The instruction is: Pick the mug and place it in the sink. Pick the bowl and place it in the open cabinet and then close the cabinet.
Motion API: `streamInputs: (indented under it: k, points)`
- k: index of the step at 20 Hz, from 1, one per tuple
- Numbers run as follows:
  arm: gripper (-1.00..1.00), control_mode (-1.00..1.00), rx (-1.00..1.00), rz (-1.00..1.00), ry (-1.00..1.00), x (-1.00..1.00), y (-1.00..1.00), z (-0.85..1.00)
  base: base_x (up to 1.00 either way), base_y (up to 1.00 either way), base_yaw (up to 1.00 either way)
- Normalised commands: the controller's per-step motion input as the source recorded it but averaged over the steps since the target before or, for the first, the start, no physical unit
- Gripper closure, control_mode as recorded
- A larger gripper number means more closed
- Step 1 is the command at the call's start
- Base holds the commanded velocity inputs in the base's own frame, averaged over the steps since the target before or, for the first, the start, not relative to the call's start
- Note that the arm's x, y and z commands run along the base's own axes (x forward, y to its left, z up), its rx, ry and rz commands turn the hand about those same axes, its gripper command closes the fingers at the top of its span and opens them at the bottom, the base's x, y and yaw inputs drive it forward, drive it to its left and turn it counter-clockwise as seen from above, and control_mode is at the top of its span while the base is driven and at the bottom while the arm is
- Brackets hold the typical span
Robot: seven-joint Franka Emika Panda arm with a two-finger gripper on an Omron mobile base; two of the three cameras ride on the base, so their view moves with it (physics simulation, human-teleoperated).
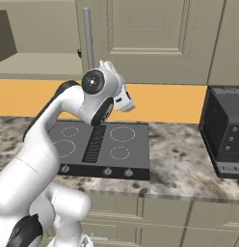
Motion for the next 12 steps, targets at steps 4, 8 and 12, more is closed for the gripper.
streamInputs:
  k: [4, 8, 12]
  points:
    - [-1.00, -1.00, 0.10, 0.00, 0.06, -0.59, -0.06, 0.12, 0.00, 0.00, 0.00]
    - [-1.00, -1.00, 0.05, 0.00, 0.03, -0.66, -0.04, 0.07, 0.00, 0.00, 0.00]
    - [-1.00, -1.00, 0.03, 0.00, 0.00, -0.75, -0.01, 0.05, 0.00, 0.00, 0.00]
